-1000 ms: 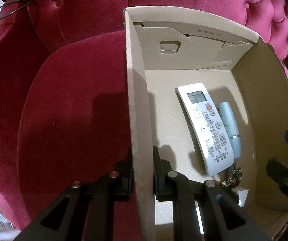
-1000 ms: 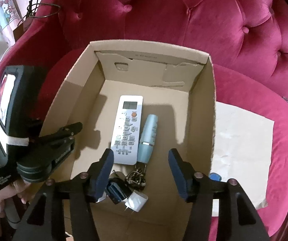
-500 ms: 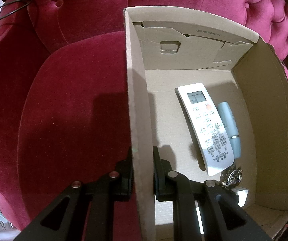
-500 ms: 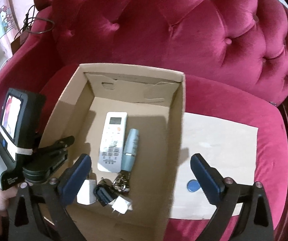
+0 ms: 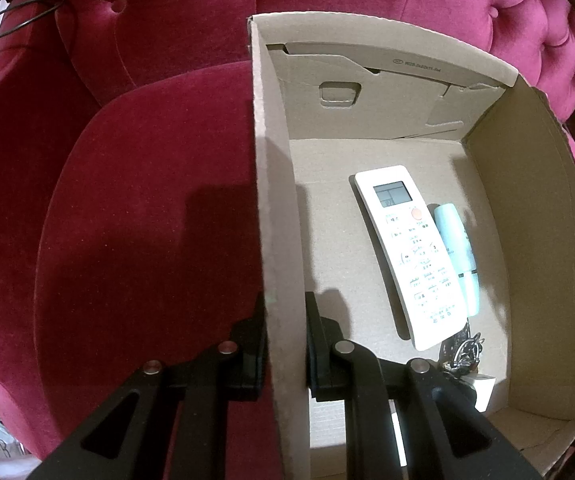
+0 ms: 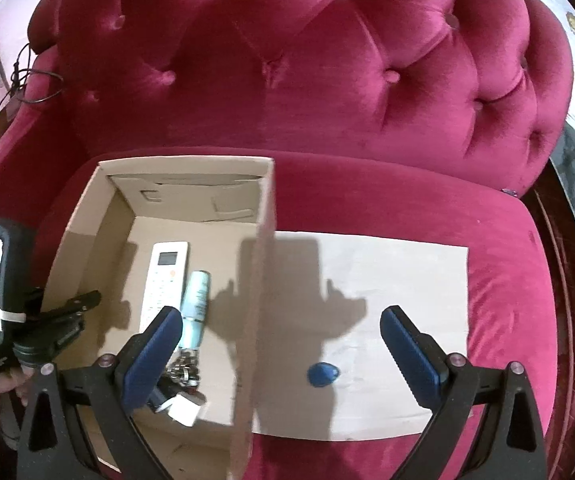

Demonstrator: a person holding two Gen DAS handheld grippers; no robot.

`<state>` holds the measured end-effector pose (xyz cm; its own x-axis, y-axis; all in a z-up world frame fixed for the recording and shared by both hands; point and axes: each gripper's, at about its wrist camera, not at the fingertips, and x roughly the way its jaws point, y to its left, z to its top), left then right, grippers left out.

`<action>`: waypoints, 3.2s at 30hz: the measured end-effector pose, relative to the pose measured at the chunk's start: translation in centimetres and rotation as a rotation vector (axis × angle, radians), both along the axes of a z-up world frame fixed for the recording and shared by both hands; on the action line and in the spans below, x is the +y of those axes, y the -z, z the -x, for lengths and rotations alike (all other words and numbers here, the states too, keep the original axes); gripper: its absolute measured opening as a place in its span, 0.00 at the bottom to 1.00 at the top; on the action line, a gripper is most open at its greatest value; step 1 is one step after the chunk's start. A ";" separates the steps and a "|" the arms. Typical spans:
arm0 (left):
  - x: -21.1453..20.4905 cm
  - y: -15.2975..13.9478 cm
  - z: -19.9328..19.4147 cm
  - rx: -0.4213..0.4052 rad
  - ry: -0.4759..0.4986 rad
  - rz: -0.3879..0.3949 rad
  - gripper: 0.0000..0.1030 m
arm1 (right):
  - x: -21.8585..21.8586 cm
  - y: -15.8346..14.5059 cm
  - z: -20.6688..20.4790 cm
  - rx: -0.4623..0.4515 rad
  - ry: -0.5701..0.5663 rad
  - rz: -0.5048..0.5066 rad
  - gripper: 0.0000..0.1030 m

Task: Organize rigid objects
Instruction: 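Withdraw the open right gripper to the blue teardrop tag on the paper, then close the right gripper on the blue teardrop tag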

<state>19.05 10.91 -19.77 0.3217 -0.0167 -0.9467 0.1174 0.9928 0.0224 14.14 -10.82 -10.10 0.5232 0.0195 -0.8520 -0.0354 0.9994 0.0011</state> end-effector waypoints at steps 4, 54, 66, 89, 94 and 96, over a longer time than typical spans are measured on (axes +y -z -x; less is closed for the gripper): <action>0.0 0.0 0.0 0.000 0.001 -0.002 0.16 | -1.5 0.4 0.1 0.003 0.016 0.008 0.98; -0.4 0.0 0.1 -0.002 0.005 -0.009 0.16 | -6.4 13.9 1.0 0.121 -0.033 0.003 0.98; -0.5 -0.1 0.0 -0.003 0.007 -0.013 0.16 | -6.5 15.7 0.7 0.131 -0.027 -0.001 0.98; -0.6 0.0 0.1 -0.004 0.006 -0.017 0.16 | -5.7 13.8 2.0 0.120 -0.005 0.004 0.34; -0.6 -0.1 0.2 -0.004 0.006 -0.018 0.16 | -6.1 13.2 1.7 0.112 0.001 0.000 0.34; -0.6 -0.1 0.2 -0.004 0.006 -0.019 0.16 | -6.4 12.8 1.8 0.109 0.005 -0.001 0.34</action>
